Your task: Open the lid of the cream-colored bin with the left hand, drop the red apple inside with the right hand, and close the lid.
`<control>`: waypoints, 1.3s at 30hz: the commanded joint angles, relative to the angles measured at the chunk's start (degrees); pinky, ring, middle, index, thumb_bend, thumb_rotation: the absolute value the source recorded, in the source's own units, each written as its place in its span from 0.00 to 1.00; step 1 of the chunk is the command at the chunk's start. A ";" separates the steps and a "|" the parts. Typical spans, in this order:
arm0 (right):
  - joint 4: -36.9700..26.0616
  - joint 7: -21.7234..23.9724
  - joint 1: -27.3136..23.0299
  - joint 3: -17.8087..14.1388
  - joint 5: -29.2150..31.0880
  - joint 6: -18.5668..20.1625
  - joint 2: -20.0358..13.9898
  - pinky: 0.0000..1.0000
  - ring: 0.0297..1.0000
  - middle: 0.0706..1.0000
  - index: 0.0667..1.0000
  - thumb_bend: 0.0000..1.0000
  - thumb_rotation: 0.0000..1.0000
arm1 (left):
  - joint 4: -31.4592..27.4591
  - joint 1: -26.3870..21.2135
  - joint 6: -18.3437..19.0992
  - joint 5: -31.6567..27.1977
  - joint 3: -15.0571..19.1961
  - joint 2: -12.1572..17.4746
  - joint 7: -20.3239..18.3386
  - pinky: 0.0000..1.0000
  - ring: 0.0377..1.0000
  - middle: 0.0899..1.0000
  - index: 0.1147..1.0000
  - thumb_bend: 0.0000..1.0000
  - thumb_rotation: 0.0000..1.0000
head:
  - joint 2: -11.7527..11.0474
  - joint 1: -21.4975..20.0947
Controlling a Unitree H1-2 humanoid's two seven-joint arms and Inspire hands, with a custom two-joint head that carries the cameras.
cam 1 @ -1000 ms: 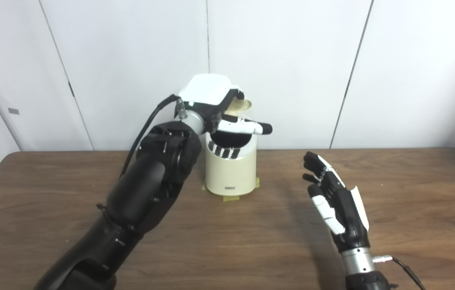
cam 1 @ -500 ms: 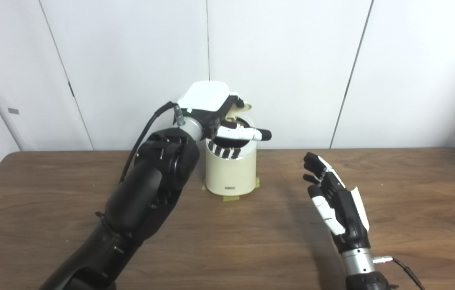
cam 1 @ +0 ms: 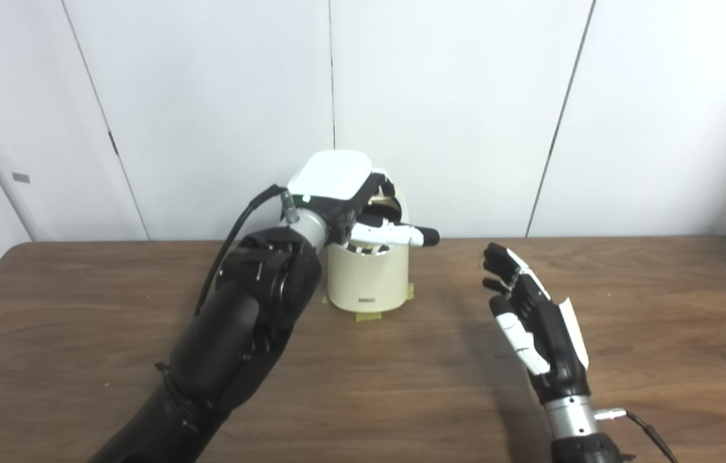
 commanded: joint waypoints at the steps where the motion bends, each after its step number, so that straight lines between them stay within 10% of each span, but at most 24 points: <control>1: -2.39 -0.41 -1.69 0.03 -0.20 -0.16 0.43 0.79 0.86 0.85 0.85 0.40 0.76 | -2.09 -2.26 -1.09 1.49 0.19 0.05 0.48 1.00 0.90 0.76 0.74 1.00 0.99 | 0.11 -0.11; 39: -6.18 -0.26 0.00 0.75 -1.17 3.46 1.00 0.79 0.87 0.87 0.87 0.41 0.73 | 11.02 2.37 -3.75 -2.03 1.02 -0.13 9.16 1.00 0.76 0.67 0.78 1.00 0.95 | 2.45 -1.34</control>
